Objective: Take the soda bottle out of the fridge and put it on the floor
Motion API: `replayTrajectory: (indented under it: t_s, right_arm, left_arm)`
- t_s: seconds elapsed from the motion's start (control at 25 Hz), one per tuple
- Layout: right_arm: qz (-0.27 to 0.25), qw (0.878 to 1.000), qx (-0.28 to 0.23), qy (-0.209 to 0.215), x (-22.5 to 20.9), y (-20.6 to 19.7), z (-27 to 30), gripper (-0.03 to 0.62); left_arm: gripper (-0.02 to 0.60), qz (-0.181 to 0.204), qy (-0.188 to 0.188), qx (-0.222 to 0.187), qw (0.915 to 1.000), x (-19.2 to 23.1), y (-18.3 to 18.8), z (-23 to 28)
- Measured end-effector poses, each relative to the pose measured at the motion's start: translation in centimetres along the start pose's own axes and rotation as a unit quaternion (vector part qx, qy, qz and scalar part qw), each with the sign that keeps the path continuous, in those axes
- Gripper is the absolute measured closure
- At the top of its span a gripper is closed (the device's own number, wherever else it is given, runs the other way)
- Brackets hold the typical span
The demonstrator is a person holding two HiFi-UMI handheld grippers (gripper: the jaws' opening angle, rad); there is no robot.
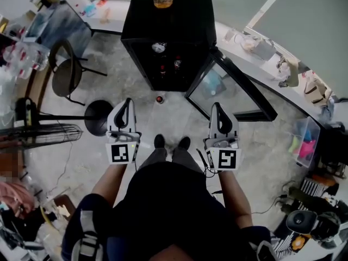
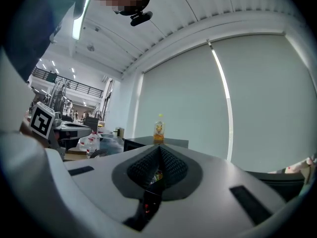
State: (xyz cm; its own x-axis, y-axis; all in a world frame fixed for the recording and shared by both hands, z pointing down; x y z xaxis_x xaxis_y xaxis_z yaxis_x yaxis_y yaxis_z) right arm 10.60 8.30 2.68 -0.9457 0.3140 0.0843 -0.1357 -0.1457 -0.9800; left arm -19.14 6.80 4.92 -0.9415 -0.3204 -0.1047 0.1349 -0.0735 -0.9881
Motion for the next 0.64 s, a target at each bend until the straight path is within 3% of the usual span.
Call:
replayTrajectory:
  t_s: [0.24, 0.64]
  right_arm:
    - [-0.006, 1.0, 0.018, 0.0, -0.8, -0.6, 0.2, 0.577]
    - [-0.014, 1.0, 0.005, 0.005, -1.3, 0.4, 0.6, 0.577]
  left_arm:
    - [0.558, 0.001, -0.003, -0.002, 1.0, -0.4, 0.0, 0.7]
    - [0.558, -0.005, -0.001, 0.006, 1.0, -1.4, 0.7, 0.6]
Point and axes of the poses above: the fingertips, and each gripper's own axes: z forward along the fingers, x to its left, y out of its top, the point moved 6 cm from there along -z, backward along the fingers, and after that the axes turned 10 degrees about x, right-handed, at the moved point
